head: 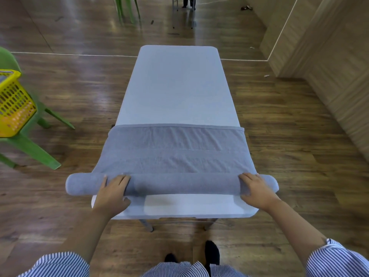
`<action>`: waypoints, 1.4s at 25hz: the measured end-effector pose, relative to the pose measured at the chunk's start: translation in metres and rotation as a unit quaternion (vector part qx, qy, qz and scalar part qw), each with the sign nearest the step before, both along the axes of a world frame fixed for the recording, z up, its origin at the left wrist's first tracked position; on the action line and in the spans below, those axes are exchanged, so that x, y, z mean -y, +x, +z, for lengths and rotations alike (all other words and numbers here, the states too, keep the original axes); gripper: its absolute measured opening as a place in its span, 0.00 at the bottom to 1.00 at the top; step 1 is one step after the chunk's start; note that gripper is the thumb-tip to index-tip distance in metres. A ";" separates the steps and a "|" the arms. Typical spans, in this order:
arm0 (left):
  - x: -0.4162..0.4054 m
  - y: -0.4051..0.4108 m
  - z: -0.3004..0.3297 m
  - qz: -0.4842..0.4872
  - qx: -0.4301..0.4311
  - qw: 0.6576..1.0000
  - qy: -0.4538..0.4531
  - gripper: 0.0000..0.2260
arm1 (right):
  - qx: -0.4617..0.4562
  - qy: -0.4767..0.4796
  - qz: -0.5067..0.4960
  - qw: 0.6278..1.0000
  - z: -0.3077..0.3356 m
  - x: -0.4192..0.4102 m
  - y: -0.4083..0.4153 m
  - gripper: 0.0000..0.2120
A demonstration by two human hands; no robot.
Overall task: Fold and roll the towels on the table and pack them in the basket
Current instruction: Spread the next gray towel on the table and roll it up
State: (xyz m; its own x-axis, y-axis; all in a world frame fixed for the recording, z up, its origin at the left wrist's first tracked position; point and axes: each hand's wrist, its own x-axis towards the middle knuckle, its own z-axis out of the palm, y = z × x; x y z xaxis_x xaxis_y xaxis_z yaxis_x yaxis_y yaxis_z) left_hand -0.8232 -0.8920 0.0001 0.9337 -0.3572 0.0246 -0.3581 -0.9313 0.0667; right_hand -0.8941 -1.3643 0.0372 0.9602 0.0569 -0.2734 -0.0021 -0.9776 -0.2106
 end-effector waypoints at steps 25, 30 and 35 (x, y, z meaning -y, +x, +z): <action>0.005 0.014 0.016 -0.019 -0.051 0.999 -0.002 0.21 | -0.054 0.022 0.003 0.998 0.005 -0.008 0.012 0.21; 0.023 0.006 0.018 -0.009 0.032 0.999 -0.023 0.19 | 0.075 -0.006 -0.030 0.997 0.002 -0.012 0.005 0.22; 0.025 0.000 0.002 0.003 -0.022 1.000 -0.015 0.24 | 0.015 -0.024 0.005 1.000 -0.010 -0.010 0.001 0.26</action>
